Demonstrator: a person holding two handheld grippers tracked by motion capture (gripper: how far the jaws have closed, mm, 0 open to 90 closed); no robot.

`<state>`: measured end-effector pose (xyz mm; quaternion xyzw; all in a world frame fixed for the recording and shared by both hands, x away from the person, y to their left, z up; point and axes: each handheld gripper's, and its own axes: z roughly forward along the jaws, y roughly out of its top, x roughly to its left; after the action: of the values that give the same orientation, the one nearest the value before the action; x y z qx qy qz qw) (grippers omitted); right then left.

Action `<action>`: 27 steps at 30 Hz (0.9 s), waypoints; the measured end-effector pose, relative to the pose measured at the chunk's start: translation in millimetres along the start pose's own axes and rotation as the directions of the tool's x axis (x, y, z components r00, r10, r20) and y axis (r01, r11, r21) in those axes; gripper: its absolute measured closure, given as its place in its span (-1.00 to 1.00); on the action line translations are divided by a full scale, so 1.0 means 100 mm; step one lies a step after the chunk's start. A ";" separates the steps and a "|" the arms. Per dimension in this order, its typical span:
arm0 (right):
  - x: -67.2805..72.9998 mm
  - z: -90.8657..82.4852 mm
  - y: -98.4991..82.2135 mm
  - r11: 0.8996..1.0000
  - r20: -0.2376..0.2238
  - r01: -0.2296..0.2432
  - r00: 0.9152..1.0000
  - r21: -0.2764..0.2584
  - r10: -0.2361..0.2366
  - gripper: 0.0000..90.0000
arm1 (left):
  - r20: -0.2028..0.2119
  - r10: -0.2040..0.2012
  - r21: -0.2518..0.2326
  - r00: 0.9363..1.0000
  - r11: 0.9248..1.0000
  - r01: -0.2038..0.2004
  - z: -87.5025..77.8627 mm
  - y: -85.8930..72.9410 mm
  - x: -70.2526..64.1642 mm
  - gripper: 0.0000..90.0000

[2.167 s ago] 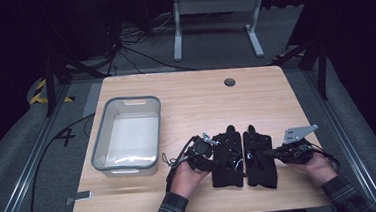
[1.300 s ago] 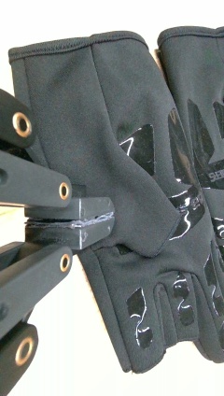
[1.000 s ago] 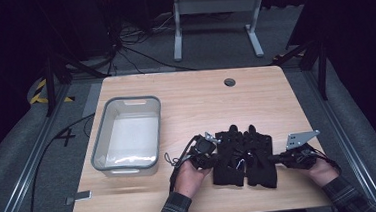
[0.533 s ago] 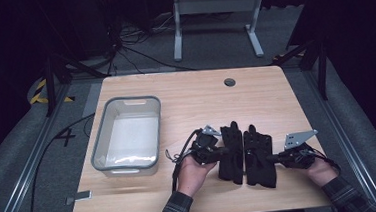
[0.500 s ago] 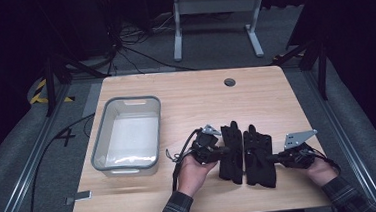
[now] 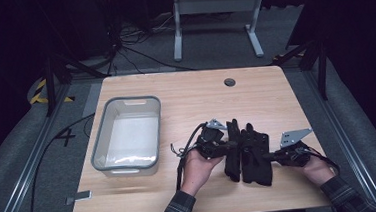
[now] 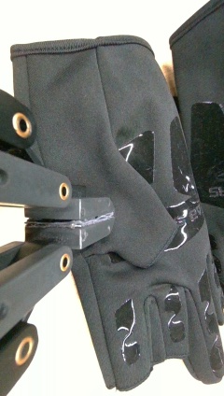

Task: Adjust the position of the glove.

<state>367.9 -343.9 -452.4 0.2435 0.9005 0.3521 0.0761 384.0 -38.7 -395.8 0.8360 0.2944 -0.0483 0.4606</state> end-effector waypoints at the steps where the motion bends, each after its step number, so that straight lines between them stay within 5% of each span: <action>1: 0.00 0.00 0.00 1.000 0.000 0.002 1.000 -0.001 -0.002 1.00 | 0.000 0.002 -0.004 1.000 1.000 -0.002 0.00 0.01 -0.01 0.93; 27: 0.00 0.16 0.13 1.000 -0.030 0.001 1.000 -0.026 -0.002 1.00 | 0.039 0.048 0.041 0.998 0.998 -0.049 0.28 0.16 -0.09 0.94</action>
<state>377.8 -326.7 -455.4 0.2366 0.8971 0.3672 0.0660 390.6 -71.0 -397.1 0.8512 0.2643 -0.0590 0.4496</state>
